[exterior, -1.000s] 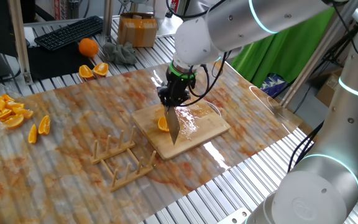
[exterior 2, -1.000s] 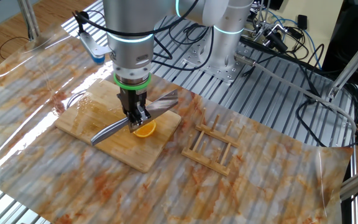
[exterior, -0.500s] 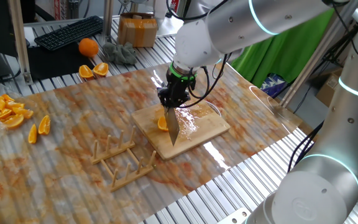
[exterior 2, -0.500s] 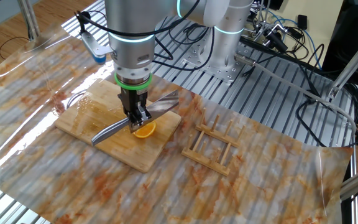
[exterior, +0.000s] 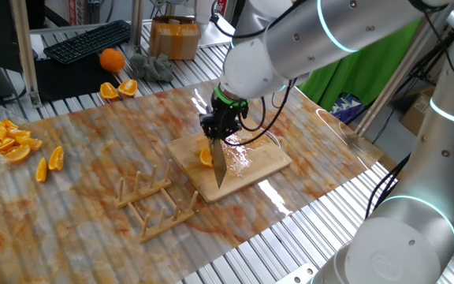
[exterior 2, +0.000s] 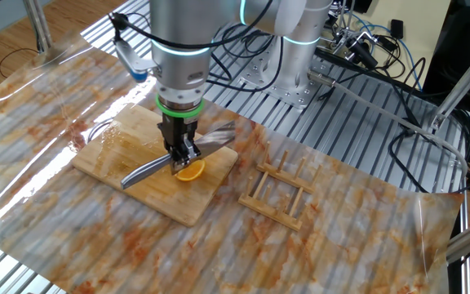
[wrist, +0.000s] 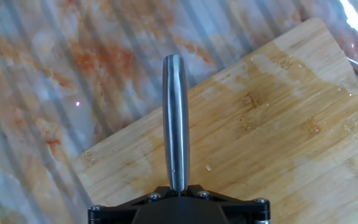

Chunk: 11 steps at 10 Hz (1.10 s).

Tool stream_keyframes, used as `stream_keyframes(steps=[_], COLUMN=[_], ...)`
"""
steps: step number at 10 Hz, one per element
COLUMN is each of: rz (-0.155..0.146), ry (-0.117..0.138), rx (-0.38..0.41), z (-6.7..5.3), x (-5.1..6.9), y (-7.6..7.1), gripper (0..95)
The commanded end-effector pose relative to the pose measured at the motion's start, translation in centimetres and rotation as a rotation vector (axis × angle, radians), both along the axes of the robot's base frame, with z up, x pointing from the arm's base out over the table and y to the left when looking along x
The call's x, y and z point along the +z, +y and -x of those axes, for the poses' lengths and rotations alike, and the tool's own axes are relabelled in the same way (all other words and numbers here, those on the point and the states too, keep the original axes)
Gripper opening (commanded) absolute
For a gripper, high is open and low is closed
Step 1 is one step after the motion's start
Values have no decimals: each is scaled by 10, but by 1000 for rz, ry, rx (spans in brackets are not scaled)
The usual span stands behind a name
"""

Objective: Chop the orange

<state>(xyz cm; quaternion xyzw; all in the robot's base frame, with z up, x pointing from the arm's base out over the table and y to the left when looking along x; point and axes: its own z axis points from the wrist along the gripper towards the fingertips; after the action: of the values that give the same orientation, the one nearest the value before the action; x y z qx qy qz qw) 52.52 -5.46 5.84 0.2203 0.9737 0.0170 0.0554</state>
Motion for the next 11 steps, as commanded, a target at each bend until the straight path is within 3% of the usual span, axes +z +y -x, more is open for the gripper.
stream_keyframes(steps=[1, 7, 11], rz=[2, 0, -3], ry=[-14, -65, -65], rx=[-12, -72, -84], z=[0, -1, -1], x=[-2, -11, -12], y=[0, 1, 1], gripper=[0, 0, 0])
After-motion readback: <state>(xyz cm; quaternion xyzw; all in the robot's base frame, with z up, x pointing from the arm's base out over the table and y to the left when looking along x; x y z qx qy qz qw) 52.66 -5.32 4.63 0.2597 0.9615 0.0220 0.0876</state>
